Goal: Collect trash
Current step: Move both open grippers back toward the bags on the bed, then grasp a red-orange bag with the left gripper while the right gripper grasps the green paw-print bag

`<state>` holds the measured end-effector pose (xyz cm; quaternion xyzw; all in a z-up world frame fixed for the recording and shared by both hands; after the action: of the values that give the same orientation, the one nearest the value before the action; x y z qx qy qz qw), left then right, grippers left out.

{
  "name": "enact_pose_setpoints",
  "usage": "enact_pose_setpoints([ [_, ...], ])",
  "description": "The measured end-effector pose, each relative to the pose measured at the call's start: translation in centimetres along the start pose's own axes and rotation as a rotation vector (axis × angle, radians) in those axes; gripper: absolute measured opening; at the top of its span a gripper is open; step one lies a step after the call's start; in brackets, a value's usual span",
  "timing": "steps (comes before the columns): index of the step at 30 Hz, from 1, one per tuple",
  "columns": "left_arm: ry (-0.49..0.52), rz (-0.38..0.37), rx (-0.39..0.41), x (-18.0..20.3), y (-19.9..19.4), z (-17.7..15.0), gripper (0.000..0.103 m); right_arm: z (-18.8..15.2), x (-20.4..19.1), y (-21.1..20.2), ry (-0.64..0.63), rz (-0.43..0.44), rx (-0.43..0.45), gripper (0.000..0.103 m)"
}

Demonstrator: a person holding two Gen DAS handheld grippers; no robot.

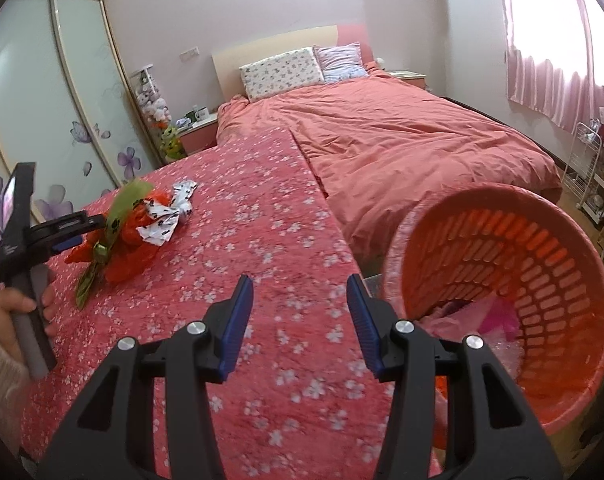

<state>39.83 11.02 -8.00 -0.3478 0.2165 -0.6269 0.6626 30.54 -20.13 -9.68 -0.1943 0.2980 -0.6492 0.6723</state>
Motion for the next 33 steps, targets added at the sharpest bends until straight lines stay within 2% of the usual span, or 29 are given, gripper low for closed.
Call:
enact_pose_setpoints([
  [6,0.030,-0.037,-0.045,0.8,0.7,-0.8,0.068,-0.1,-1.6,1.1,-0.023,0.011,-0.019,0.049],
  [7,0.030,-0.048,-0.054,0.9,0.9,-0.9,0.065,-0.1,-1.8,1.2,-0.028,0.014,-0.019,0.049],
  [8,0.030,-0.060,-0.061,0.9,1.1,-1.0,0.056,-0.1,-2.2,1.2,-0.034,0.017,-0.020,0.049],
  [10,0.024,-0.081,-0.064,0.7,1.1,-1.0,0.047,0.0,-2.9,1.1,-0.043,0.024,-0.020,0.049],
  [12,0.019,-0.083,-0.052,0.5,0.8,-0.8,0.043,0.1,-3.9,1.0,-0.057,0.031,-0.017,0.049],
  [19,-0.021,-0.050,0.023,-3.8,-2.4,-0.3,0.042,1.0,-8.0,0.5,-0.107,0.081,-0.004,0.049],
  [27,-0.071,0.051,0.087,-10.9,-6.1,-1.0,0.043,1.6,-17.4,1.6,-0.208,0.180,-0.001,0.048],
  [33,-0.100,0.055,0.102,-13.7,-8.2,-2.3,0.043,2.2,-23.6,4.7,-0.271,0.191,-0.009,0.037],
])
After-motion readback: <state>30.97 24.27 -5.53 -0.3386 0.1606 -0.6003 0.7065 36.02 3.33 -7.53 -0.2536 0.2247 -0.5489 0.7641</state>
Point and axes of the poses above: each gripper's, at about its wrist camera, not at the fingertips, and y roughly the way its jaws point, x to its right, z to its top, the point moved 7 cm from there along y, roughly the way its jaws point, and after that the axes turned 4 degrees about -y, right-handed, at the moved point
